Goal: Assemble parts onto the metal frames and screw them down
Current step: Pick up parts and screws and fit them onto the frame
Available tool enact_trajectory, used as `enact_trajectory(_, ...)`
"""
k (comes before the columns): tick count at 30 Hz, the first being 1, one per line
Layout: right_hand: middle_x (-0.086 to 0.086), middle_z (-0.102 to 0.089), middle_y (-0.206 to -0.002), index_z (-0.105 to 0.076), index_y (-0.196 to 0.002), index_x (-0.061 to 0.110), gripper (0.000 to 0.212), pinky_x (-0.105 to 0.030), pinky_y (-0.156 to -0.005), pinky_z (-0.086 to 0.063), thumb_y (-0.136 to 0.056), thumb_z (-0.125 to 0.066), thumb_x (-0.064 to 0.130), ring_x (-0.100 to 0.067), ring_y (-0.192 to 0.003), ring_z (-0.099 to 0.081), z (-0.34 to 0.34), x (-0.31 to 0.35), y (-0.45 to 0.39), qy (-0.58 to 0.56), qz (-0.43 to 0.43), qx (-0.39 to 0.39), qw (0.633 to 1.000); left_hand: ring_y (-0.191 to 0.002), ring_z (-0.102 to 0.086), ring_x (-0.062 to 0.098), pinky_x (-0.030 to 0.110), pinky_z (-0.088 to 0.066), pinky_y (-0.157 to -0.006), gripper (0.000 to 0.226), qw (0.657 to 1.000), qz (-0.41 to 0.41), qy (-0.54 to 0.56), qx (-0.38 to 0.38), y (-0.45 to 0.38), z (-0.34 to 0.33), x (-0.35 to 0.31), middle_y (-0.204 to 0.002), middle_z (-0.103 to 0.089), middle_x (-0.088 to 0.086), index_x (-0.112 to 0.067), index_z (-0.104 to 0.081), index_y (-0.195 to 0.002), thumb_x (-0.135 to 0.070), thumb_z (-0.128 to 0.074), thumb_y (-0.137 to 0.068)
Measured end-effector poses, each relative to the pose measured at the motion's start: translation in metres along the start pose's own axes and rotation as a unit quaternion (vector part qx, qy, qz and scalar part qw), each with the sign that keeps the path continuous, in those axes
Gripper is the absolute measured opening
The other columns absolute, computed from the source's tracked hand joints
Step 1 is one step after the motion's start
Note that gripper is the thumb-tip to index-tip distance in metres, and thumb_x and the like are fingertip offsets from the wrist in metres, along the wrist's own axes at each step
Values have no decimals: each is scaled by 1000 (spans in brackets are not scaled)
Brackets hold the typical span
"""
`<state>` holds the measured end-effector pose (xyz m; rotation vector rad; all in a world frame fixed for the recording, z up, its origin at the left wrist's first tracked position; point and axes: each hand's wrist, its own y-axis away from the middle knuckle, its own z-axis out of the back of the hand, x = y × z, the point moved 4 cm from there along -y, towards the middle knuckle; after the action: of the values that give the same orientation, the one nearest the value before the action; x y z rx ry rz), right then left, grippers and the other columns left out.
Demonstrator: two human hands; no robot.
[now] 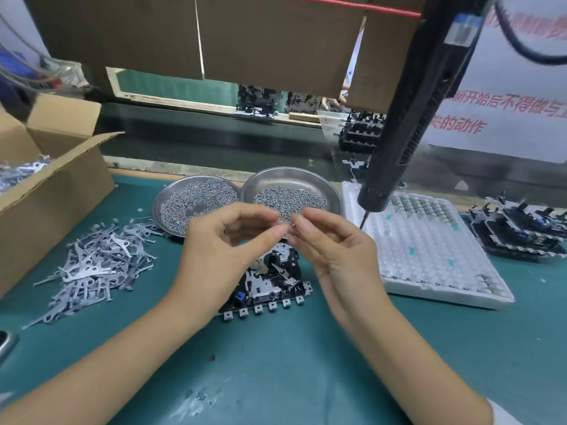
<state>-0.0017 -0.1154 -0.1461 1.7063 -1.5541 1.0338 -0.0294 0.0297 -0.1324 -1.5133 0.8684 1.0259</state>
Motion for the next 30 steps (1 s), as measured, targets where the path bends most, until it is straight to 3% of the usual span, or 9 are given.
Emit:
enact_trajectory(5,-12,-73,-81,-75,-79,8,15,-22,-73,-55,-64,-75,6,-19,-78,-71,0,-2,1,2,3,1,1000,-73,-70,9,13,-52,-59,19,1000,-6,2,-12,3,-4,1,-78,-74,-4,-18,-71,-82,-15,-78,-65)
enact_trajectory(9,-10,-74,-81,-76,-78,11,16,-21,-72,-54,-62,-77,10,-18,-78,-71,0,-2,2,20,19,7,1000,-76,-72,13,15,-53,-67,19,1000,-6,1,-15,4,-4,3,-80,-75,-2,-20,-72,-81,-16,-79,-64)
enact_trajectory(13,-9,-74,-82,-77,-79,14,17,-21,-74,-53,-62,-77,13,-19,-81,-71,0,0,2,59,43,10,997,-75,-72,12,15,-53,-61,18,1000,-3,3,-21,5,-4,4,-79,-75,-2,-20,-73,-80,-15,-80,-64)
enact_trajectory(16,-6,-75,-82,-77,-77,16,12,-18,-73,-52,-69,-76,7,-16,-81,-71,-1,3,4,114,84,18,990,-77,-71,12,15,-53,-64,16,1000,-2,-4,-10,5,-4,4,-81,-75,-3,-21,-75,-83,-16,-78,-68)
enact_trajectory(18,-2,-75,-84,-77,-80,18,21,-16,-74,-52,-78,-71,-2,-12,-82,-71,-2,5,6,161,119,29,979,-79,-71,11,14,-53,-64,18,1000,4,0,-4,6,-4,5,-83,-75,-4,-24,-75,-86,-15,-75,-70)
enact_trajectory(22,3,-74,-95,-74,-96,15,22,-19,-83,-50,-86,-63,-2,-8,-92,-68,-5,5,12,303,185,56,933,-78,-67,5,12,-51,-64,21,1000,8,-16,-1,5,-4,6,-84,-73,-3,-29,-74,-90,-17,-69,-74)
enact_trajectory(25,3,-73,-86,-75,-93,8,19,-14,-75,-50,-82,-61,-1,-5,-80,-68,-3,19,12,398,278,33,874,-76,-65,-3,6,-48,-64,22,999,11,-30,-11,4,-4,8,-86,-72,-7,-25,-72,-95,-10,-66,-81)
enact_trajectory(28,-1,-63,-57,-67,-63,3,19,-27,-52,-48,-70,-51,-3,-19,-54,-60,20,56,4,433,344,-63,831,-77,-67,-2,6,-47,-71,19,998,23,-36,-35,3,1,10,-84,-73,-13,-25,-72,-95,-12,-65,-84)
enact_trajectory(30,-5,-57,-52,-62,-60,2,18,-33,-50,-45,-69,-47,2,-27,-53,-58,50,84,-10,447,325,-159,818,-78,-68,1,9,-49,-74,17,998,33,-23,-50,1,4,10,-83,-74,-10,-25,-72,-94,-15,-67,-81)
